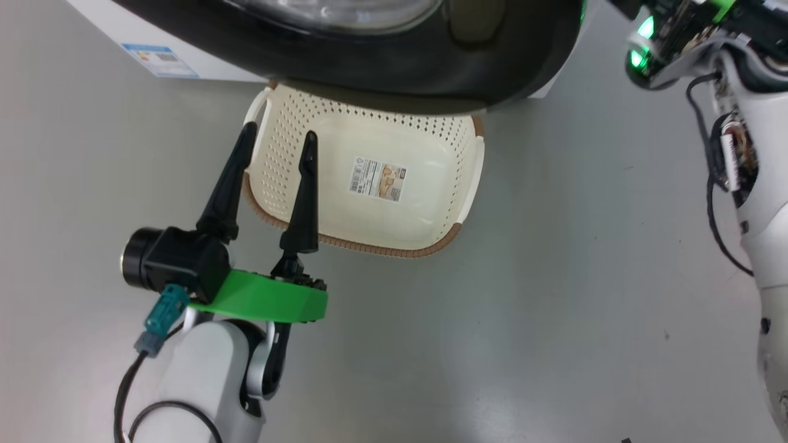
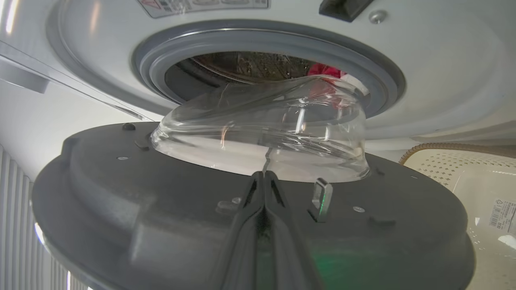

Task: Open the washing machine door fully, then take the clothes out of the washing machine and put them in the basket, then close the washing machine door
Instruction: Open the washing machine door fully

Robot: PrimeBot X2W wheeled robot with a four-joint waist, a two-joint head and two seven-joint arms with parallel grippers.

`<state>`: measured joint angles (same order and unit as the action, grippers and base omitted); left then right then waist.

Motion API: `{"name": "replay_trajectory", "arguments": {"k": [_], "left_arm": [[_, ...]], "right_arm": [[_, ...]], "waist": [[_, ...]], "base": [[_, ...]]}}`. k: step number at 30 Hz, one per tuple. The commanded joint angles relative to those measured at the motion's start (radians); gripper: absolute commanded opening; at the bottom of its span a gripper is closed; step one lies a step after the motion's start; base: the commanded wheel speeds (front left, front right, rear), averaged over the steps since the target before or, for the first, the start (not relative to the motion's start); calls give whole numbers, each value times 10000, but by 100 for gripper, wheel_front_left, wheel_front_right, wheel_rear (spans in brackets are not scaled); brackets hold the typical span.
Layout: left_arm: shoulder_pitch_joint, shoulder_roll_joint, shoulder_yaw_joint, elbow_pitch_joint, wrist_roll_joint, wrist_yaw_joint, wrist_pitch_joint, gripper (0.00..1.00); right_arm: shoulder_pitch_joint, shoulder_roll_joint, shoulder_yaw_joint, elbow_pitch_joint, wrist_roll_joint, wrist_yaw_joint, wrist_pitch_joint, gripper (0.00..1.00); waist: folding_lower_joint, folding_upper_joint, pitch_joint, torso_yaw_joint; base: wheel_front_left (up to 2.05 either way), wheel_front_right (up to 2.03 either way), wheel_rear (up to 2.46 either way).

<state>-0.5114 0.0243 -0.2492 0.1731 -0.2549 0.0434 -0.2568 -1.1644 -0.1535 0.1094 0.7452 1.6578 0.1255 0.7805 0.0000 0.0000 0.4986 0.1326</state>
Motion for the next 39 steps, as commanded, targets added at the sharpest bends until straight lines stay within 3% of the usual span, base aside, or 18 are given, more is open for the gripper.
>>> {"name": "replay_trajectory", "arguments": {"k": [1,13,16,18,19,20,30,36,39], "left_arm": [[224,260,370,-143,86,-48,-49,100],[592,260,614,339,-8,-95,-49,100],[577,260,676,376,-28,-100,-49,100],[548,260,716,369,-32,-109,-49,100],[535,260,737,357,-34,-116,-49,100],[523,260,757,348,-35,-123,-49,100],[547,261,1007,180,-132,-210,-49,100],[675,302,1204,5,-63,-179,-49,100],[748,332,1250,-49,-16,-172,-49,100]], "right_arm": [[267,312,192,-230,-284,52,98,0],[1112,667,504,-244,-388,52,131,0],[1133,642,502,-326,-637,52,-281,0],[1161,589,527,-520,-959,52,-779,45],[1198,551,515,-626,-1125,52,-1088,96],[1244,498,530,-765,-1320,52,-1395,100],[2465,-899,1819,-3010,-4478,52,-5552,100],[3108,-1721,2955,-3120,-6570,52,-8371,100],[3191,-1917,3291,-2816,-7517,52,-9274,100]], "waist": [[0,0,-271,-142],[0,0,-1002,-330],[0,0,-995,-368],[0,0,-968,-398],[0,0,-961,-413],[0,0,-954,-426],[0,0,-887,-619],[0,0,-922,-808],[0,0,-955,-871]], "base": [[0,0,0],[0,0,0],[0,0,0],[0,0,0],[0,0,0],[0,0,0],[0,0,0],[0,0,0],[0,0,0]]}}
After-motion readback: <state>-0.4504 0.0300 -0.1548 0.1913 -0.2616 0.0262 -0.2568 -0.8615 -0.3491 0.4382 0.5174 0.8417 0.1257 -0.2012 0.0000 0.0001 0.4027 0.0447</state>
